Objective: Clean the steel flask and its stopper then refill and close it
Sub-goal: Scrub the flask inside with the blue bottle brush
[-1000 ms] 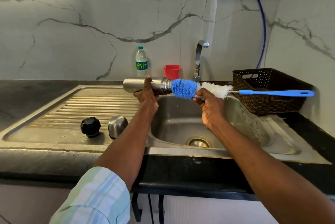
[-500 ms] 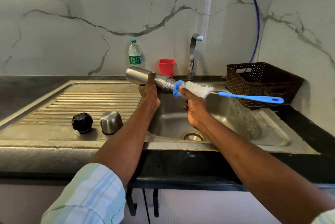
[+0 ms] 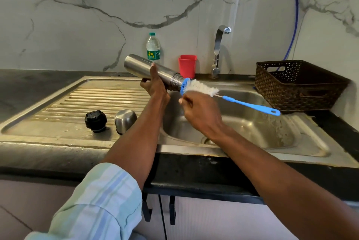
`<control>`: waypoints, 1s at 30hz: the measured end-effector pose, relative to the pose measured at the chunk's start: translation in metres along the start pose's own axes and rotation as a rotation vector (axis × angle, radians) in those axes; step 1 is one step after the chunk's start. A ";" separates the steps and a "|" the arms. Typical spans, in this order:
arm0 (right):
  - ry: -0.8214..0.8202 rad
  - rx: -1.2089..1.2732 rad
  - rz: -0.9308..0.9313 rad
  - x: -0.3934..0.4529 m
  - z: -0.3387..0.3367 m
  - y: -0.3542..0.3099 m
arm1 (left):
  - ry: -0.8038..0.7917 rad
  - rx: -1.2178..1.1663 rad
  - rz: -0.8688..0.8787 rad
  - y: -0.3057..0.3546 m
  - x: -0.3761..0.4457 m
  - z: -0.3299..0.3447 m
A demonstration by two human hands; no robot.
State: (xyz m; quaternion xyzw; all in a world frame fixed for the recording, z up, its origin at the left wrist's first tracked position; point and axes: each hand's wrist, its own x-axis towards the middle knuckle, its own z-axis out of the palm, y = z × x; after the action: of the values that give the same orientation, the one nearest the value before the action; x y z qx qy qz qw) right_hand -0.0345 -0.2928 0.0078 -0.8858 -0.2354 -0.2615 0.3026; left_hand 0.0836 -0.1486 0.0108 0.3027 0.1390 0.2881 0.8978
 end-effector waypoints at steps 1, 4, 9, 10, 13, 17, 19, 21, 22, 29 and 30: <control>0.133 -0.099 -0.085 0.003 -0.007 -0.001 | 0.006 -0.006 -0.001 0.002 0.001 -0.002; 0.089 -0.396 -0.023 0.017 -0.019 0.017 | 0.010 -0.063 -0.018 0.008 0.005 -0.006; -0.365 -0.430 0.196 0.018 -0.024 0.048 | -0.003 -0.039 -0.023 0.011 0.004 -0.008; -0.391 -0.399 0.210 0.017 -0.024 0.052 | -0.008 -0.033 -0.027 0.013 0.006 -0.008; -0.409 -0.191 0.246 0.016 -0.017 0.056 | -0.041 -0.021 -0.032 0.016 0.011 -0.008; -0.313 -0.008 0.248 0.010 -0.001 0.051 | -0.150 -0.016 -0.052 0.018 0.012 -0.007; -0.278 0.040 0.265 0.009 0.004 0.052 | -0.194 -0.016 -0.070 0.019 0.012 -0.006; -0.262 0.078 0.286 0.009 0.006 0.052 | -0.222 -0.002 -0.063 0.018 0.012 -0.005; -0.255 0.096 0.293 0.009 0.008 0.051 | -0.230 0.009 -0.066 0.016 0.010 -0.004; -0.200 0.182 0.370 0.016 0.011 0.044 | -0.276 0.085 -0.097 -0.006 -0.002 0.007; -0.208 0.187 0.376 0.016 0.011 0.045 | -0.280 0.103 -0.102 -0.008 -0.004 0.007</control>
State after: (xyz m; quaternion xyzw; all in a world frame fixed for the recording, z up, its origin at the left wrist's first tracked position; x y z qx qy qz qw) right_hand 0.0071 -0.3126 -0.0086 -0.9044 -0.1194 -0.0848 0.4008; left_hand 0.0871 -0.1598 0.0113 0.3781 0.0424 0.1894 0.9052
